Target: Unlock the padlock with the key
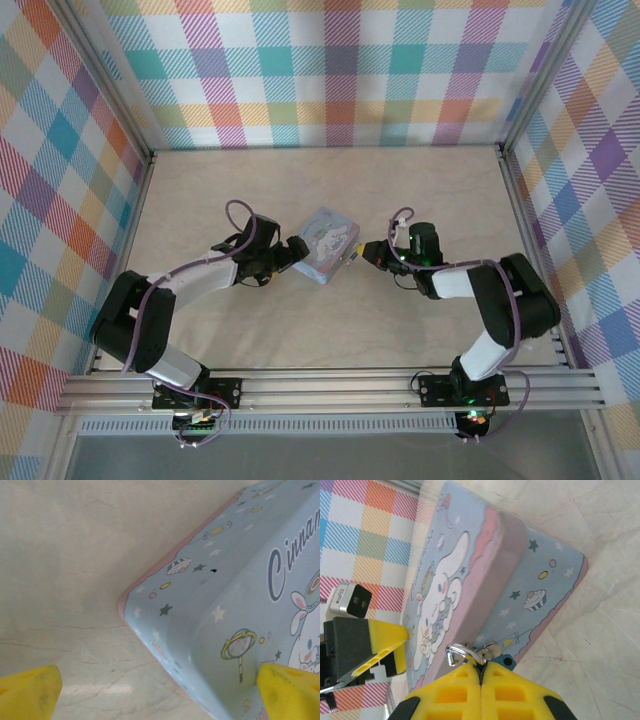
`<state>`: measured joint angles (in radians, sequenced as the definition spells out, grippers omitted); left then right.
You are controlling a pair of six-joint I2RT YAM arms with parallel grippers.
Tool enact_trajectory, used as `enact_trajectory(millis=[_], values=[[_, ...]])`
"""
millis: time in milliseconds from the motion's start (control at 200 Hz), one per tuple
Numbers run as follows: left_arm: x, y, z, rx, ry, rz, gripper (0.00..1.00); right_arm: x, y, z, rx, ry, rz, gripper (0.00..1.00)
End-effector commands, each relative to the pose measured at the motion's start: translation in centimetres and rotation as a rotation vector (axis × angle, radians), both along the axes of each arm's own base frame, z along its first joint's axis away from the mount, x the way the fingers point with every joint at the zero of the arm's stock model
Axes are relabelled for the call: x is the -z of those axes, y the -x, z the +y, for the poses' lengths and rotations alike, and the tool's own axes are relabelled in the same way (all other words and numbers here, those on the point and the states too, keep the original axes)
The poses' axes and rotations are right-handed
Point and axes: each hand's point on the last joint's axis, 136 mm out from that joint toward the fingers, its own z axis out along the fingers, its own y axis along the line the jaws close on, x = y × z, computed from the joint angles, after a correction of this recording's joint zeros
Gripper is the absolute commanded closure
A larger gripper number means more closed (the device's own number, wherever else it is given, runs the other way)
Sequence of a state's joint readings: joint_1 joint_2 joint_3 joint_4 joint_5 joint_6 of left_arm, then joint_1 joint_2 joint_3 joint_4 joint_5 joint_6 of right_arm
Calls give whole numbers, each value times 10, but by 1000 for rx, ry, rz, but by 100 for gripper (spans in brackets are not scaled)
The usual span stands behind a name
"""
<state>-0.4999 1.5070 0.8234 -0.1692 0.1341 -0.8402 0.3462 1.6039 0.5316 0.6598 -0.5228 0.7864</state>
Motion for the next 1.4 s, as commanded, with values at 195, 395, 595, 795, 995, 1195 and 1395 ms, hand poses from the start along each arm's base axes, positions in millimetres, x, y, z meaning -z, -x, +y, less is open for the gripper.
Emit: enact_trajectory(millis=[195, 395, 595, 795, 995, 1195, 1395], values=[[-54, -5, 7, -8, -2, -176, 0, -16, 29, -25, -32, 212, -42, 100], [-86, -2, 31, -82, -26, -320, 0, -47, 51, -37, -65, 284, -88, 100], [-116, 10, 69, -206, -66, -468, 0, -59, 79, -50, -71, 329, -42, 100], [-121, 24, 97, -280, -111, -532, 0, -57, 111, -56, -116, 360, 94, 100], [-119, 27, 106, -289, -150, -530, 0, -48, 145, -61, -151, 391, 241, 100], [-115, 28, 113, -323, -165, -536, 0, -33, 163, -62, -167, 430, 341, 100], [-111, 30, 114, -330, -168, -516, 0, -11, 166, -59, -181, 502, 393, 100]])
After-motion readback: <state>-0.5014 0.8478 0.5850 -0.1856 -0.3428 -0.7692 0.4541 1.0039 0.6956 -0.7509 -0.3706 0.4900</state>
